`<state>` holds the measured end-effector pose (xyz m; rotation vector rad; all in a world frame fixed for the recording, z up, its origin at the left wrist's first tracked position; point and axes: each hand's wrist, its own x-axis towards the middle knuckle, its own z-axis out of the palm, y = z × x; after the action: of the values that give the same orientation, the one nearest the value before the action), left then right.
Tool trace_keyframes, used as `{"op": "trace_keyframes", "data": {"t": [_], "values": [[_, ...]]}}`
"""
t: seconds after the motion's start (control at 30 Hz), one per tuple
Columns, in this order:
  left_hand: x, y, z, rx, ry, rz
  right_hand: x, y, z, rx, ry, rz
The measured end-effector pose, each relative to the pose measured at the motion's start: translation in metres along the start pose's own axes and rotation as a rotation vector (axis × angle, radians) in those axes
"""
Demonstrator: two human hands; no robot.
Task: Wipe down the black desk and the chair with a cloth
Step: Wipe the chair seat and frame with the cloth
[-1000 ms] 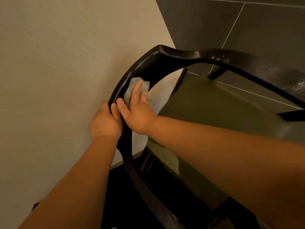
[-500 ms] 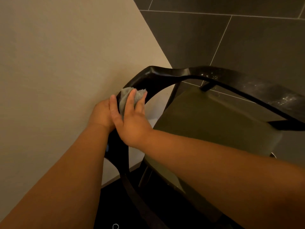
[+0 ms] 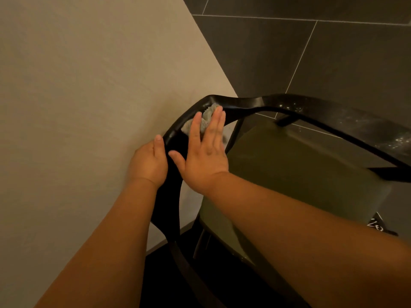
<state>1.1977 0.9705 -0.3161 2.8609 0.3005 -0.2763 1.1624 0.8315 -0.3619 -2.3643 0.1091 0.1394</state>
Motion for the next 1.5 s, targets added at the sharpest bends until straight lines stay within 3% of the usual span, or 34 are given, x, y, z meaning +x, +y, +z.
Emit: {"op": "trace_keyframes", "data": {"t": [0.1, 0.37, 0.5, 0.63, 0.83, 0.97, 1.1, 1.33, 1.5], "values": [[0.0, -0.003, 0.0, -0.015, 0.0, 0.006, 0.003, 0.022, 0.006, -0.187, 0.057, -0.121], [0.003, 0.001, -0.003, -0.023, 0.001, 0.063, 0.05, 0.007, -0.022, -0.334, 0.226, -0.347], [0.001, 0.008, -0.005, -0.018, -0.022, 0.051, 0.064, -0.001, -0.021, -0.235, 0.337, -0.537], [0.0, 0.005, -0.004, -0.006, -0.011, 0.046, 0.072, 0.0, -0.028, -0.206, 0.311, -0.719], [-0.001, 0.007, -0.003, 0.014, -0.018, 0.035, 0.078, 0.003, -0.041, -0.266, 0.43, -0.478], [0.001, 0.005, -0.005, -0.002, -0.026, 0.013, 0.062, -0.023, -0.011, -0.161, 0.33, -0.682], [-0.001, 0.008, -0.006, -0.047, -0.027, 0.004, 0.073, -0.004, -0.028, -0.215, 0.323, -0.674], [-0.001, 0.006, -0.003, -0.027, -0.015, 0.022, 0.071, 0.02, -0.046, -0.04, 0.502, -0.21], [-0.001, 0.009, -0.003, -0.007, 0.011, 0.04, 0.075, 0.032, -0.034, -0.089, 0.581, -0.558]]}}
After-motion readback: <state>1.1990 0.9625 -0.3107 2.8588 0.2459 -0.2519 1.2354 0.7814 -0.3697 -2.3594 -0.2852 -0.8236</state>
